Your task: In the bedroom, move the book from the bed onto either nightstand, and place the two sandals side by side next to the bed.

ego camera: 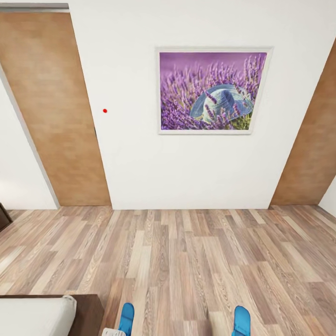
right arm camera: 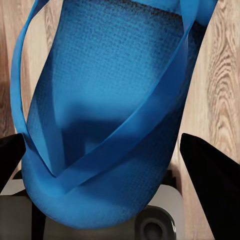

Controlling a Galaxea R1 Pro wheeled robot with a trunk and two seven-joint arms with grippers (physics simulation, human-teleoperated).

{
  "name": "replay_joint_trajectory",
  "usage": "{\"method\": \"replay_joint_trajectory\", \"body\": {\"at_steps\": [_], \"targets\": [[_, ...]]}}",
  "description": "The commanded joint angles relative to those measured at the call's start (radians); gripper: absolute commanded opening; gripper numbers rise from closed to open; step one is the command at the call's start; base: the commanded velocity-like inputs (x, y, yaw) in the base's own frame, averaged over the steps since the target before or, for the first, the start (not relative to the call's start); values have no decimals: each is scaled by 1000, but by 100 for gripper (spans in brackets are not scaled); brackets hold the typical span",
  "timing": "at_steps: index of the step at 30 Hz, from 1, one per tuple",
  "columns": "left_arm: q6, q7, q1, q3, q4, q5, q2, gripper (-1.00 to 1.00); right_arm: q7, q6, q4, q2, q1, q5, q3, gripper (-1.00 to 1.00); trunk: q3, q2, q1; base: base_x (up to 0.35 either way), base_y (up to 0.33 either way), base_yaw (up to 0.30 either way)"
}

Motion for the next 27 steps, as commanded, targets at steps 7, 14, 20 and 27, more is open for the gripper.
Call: {"method": "replay_joint_trajectory", "body": {"at_steps": [7,14,20,27], "targets": [[-5,-2,-1,10,1,-10,-4,-100,4,-1,0,0,-1,-10,7,-100,-2,-2,1,335,0,0],[-5,-2,-1,10,1,-10,-5,-100,4,-1,0,0,-1,-10,7,-100,-2,-2,1,335,0,0],[-5,-2,-1,9,1,-10,-6,-100,4,-1,0,0,-1,-9,7,-100,-2,-2,1,335,0,0],[-5,-2,-1,10,1,-10,-6,-100,4,-1,0,0,-1,-9,7,-100,-2,-2,1,335,0,0]]}}
